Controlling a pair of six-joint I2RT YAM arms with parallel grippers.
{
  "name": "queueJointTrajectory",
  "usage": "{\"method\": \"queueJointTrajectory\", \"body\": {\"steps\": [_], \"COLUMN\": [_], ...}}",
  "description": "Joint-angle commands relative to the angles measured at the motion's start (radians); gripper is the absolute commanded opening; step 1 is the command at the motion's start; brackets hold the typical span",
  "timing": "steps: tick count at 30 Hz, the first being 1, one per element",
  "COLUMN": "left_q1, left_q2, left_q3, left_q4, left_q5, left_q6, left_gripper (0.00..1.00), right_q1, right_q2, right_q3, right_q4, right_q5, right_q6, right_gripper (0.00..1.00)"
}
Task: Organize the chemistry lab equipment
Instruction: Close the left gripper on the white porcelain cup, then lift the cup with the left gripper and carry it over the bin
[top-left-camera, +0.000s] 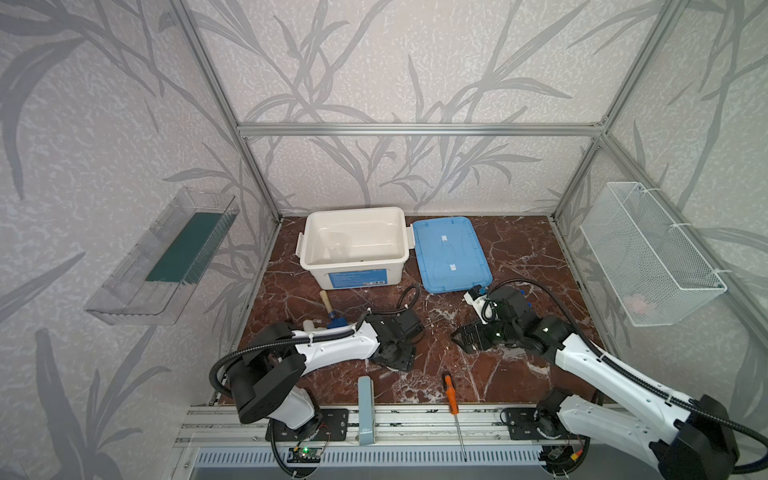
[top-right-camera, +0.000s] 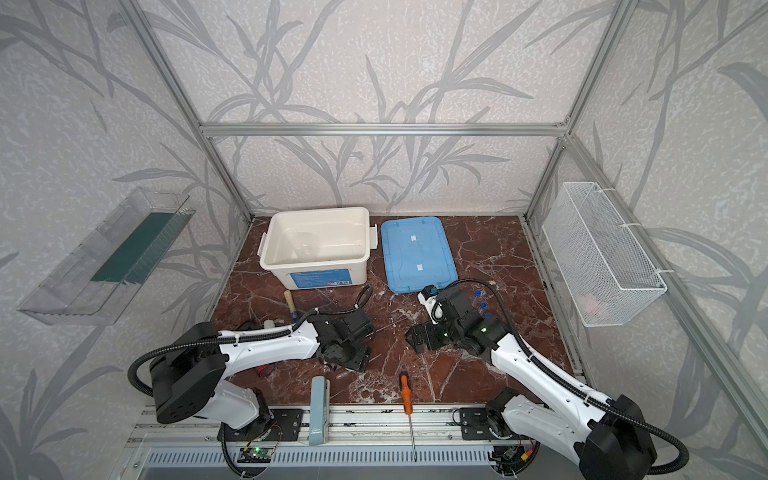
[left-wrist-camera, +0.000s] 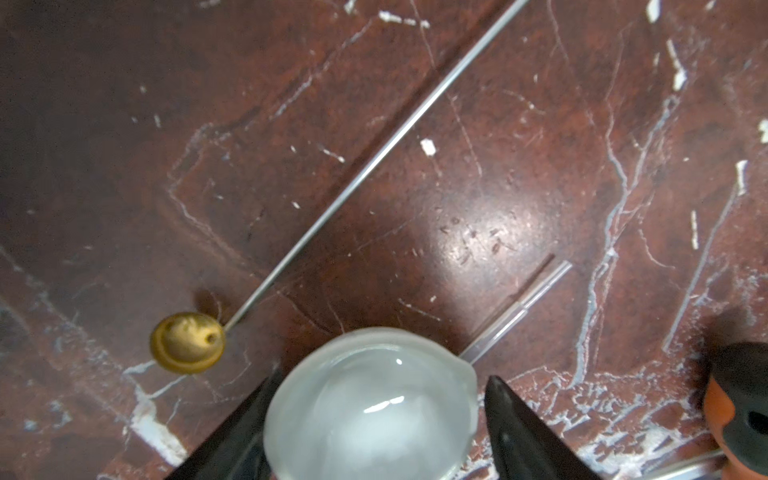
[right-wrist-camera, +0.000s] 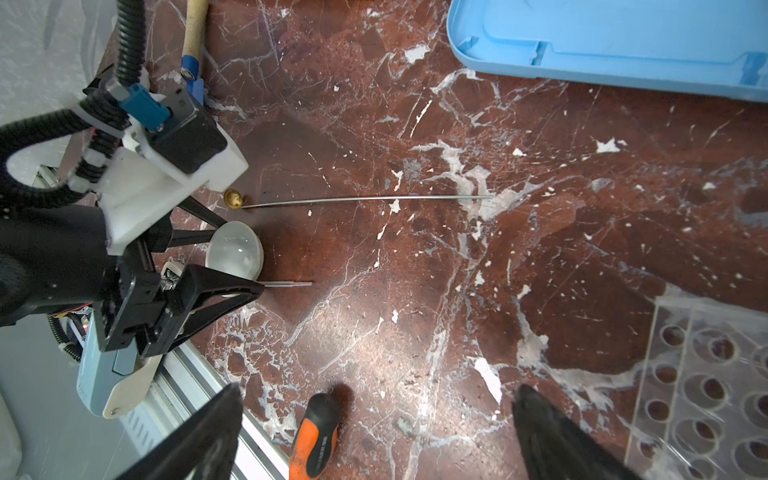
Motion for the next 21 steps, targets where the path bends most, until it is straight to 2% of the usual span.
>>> {"method": "queueJointTrajectory", "body": {"steps": [1, 12, 17, 21], "left_q1": [-0.012, -0.025, -0.025, -0.02], "left_q2": [0.01, 0.006, -0.042, -0.102], "left_q3": [0.013, 0.021, 0.025, 0.035], "left_q4": [-0.031, -0.037, -0.03, -0.047], "left_q5": [-0.036, -0.078, -0.102, -0.13], "left_q6": [-0.023, -0.033, -0.037, -0.06], "left_gripper": [0.78, 0.67, 0.6, 0.58], "right_q1": [-0.002, -0.002, -0.002, -0.002], "right_q2": [-0.01, -0.012, -0.013, -0.014], "right_q3": [-0.001, 0.0, 0.009, 0.02], "right_q4": [0.0, -0.005, -0.006, -0.011], "right_q5": [0.001, -0.002, -0.004, -0.007], "right_q6": [-0.004, 0.003, 0.006, 0.008], "right_gripper": [0.99, 0.99, 0.99, 0.99]}}
